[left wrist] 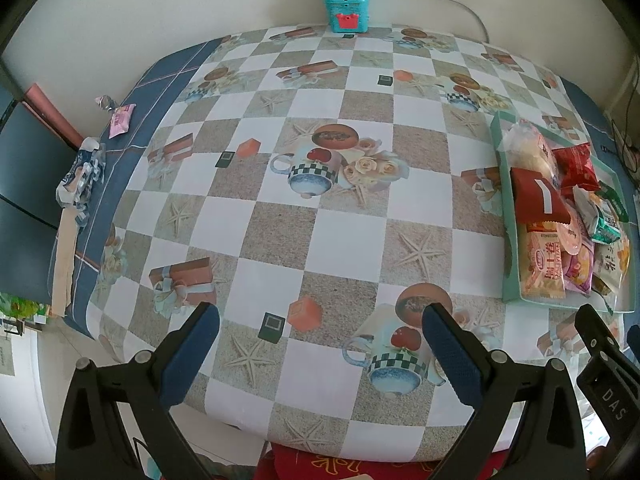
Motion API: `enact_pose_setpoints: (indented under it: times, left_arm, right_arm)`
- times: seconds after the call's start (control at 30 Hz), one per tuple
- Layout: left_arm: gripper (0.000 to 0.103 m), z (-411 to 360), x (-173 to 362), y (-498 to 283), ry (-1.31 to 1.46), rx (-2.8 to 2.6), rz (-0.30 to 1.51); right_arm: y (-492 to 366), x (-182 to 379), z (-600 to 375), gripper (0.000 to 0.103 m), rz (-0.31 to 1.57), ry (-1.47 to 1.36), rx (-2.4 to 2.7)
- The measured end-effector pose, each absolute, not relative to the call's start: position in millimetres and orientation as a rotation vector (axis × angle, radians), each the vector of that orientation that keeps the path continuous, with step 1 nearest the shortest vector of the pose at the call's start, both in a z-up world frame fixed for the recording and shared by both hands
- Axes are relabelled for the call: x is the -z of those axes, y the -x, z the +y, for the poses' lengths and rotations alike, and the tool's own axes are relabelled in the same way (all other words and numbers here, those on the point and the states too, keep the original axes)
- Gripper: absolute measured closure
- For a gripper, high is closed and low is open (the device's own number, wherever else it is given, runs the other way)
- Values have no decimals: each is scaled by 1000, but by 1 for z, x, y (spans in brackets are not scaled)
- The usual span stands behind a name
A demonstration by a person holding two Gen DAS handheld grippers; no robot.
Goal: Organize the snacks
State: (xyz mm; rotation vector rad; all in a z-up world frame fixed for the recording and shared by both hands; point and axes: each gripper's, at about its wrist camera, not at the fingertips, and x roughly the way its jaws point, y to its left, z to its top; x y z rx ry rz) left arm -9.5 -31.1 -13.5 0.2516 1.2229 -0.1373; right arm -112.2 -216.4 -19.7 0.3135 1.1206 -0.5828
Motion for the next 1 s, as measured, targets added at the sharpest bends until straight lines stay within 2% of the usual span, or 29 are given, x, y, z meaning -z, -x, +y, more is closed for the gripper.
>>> enact_pose_setpoints:
  times: [1.0]
  left_arm:
    - [2,-29,14,8,-253,142,1224]
  right_arm:
    - [111,21,-216,0,1127,-303,579]
